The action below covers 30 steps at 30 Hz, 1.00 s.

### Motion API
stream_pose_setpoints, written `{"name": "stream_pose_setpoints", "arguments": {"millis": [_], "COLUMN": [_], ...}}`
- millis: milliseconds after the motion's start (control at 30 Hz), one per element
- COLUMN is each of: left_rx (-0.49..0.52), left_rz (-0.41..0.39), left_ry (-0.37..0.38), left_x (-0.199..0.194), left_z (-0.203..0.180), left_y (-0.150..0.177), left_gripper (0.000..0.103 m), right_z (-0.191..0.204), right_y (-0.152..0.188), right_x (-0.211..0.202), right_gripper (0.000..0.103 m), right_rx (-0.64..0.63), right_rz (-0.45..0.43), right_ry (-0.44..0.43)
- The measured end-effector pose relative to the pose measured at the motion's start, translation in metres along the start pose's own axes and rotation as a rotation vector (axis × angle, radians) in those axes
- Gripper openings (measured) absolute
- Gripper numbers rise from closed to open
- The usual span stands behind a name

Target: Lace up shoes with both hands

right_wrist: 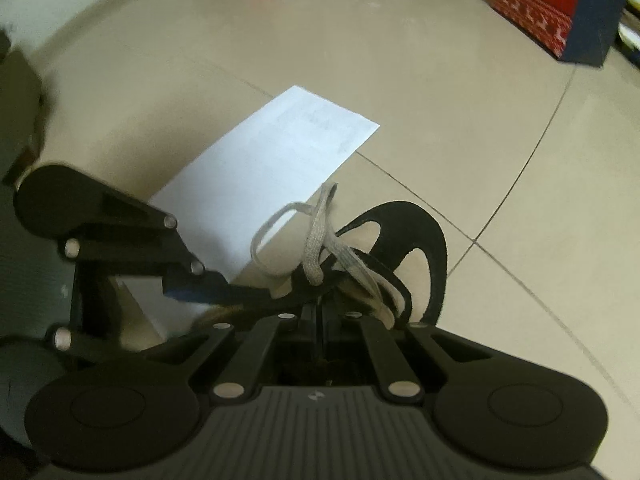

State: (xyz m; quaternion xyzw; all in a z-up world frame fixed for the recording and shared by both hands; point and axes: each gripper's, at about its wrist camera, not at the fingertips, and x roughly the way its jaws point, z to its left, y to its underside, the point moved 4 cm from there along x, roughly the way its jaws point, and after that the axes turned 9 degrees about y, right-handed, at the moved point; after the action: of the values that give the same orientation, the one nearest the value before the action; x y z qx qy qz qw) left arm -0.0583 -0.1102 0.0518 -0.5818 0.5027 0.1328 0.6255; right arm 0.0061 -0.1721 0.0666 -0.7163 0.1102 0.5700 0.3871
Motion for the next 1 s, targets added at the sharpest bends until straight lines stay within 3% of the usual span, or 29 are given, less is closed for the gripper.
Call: {"name": "stream_pose_setpoints", "arguments": {"millis": [167, 400, 600, 733, 800, 900, 1000], "left_rx": [-0.131, -0.208, -0.226, -0.279, -0.318, -0.304, -0.352], "left_rz": [0.007, 0.000, -0.018, -0.035, -0.042, -0.049, -0.051], "left_ry": [0.015, -0.003, -0.008, -0.043, -0.026, -0.019, -0.041], "left_x": [0.005, 0.012, 0.004, -0.001, -0.003, -0.005, 0.000], "left_z": [0.008, 0.005, 0.005, 0.015, 0.019, 0.013, 0.019], "left_y": [0.000, 0.002, 0.005, 0.007, 0.009, 0.013, 0.012], "left_gripper": [0.007, 0.007, 0.007, 0.007, 0.008, 0.008, 0.008], "right_z": [-0.008, -0.012, -0.006, -0.010, -0.011, -0.014, -0.021], "right_y": [0.014, 0.049, 0.065, 0.078, 0.093, 0.122, 0.152], "right_x": [-0.017, -0.027, -0.062, -0.087, -0.095, -0.106, -0.120], "right_gripper": [0.003, 0.003, 0.003, 0.003, 0.003, 0.003, 0.002], "right_rx": [-0.035, 0.111, 0.103, 0.123, 0.132, 0.128, 0.125], "right_rz": [0.035, 0.032, -0.006, -0.016, 0.004, 0.052, 0.109], "right_ry": [0.036, 0.043, 0.094, 0.121, 0.138, 0.221, 0.332]}}
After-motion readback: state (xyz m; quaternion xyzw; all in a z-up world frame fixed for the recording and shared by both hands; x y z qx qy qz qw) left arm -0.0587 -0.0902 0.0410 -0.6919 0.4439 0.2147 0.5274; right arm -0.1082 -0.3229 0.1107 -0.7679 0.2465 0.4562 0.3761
